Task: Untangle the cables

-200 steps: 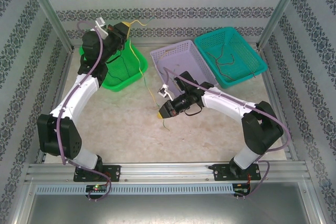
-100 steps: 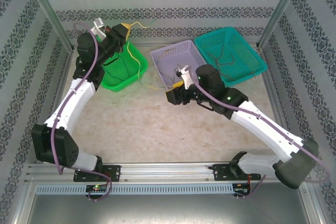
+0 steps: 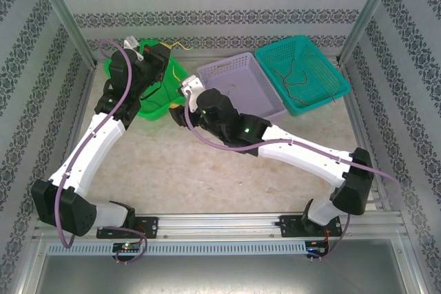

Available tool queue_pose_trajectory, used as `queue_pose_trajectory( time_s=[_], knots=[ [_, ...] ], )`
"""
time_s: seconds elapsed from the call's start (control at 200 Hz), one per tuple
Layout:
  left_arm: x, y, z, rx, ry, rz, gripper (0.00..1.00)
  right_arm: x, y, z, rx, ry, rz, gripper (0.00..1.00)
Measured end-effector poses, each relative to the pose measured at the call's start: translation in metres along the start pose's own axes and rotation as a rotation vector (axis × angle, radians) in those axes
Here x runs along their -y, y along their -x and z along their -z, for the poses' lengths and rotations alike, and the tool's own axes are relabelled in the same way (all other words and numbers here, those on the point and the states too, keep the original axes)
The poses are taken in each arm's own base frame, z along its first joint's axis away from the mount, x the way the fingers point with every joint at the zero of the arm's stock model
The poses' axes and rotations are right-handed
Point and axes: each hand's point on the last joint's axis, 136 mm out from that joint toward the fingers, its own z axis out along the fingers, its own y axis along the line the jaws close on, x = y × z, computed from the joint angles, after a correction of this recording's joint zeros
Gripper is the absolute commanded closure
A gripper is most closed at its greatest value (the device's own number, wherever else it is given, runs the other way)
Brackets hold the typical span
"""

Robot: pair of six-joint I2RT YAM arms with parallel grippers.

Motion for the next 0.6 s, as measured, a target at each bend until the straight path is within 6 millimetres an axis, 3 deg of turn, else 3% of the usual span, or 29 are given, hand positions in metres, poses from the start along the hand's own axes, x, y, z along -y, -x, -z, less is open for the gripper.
queue_pose_trajectory(
  time_s=[0.145,0.295,0.445,0.6],
  knots=[
    [-0.001,0.003,0.005,0.020,0.017,-0.002,1.00,0.017,-0.004,-0.015,-0.018,-0.089,-0.003,0.47],
    [0.001,0.007,0.012,0.038,0.022,-0.008,1.00,0.027,-0.011,-0.014,-0.045,-0.132,-0.004,0.43],
    [-0.002,0.009,0.015,0.050,0.044,-0.014,1.00,0.036,-0.026,0.001,-0.057,-0.148,0.009,0.34],
    [-0.004,0.011,0.018,0.061,0.062,-0.015,1.00,0.044,-0.033,0.014,-0.053,-0.161,0.003,0.33]
  ],
)
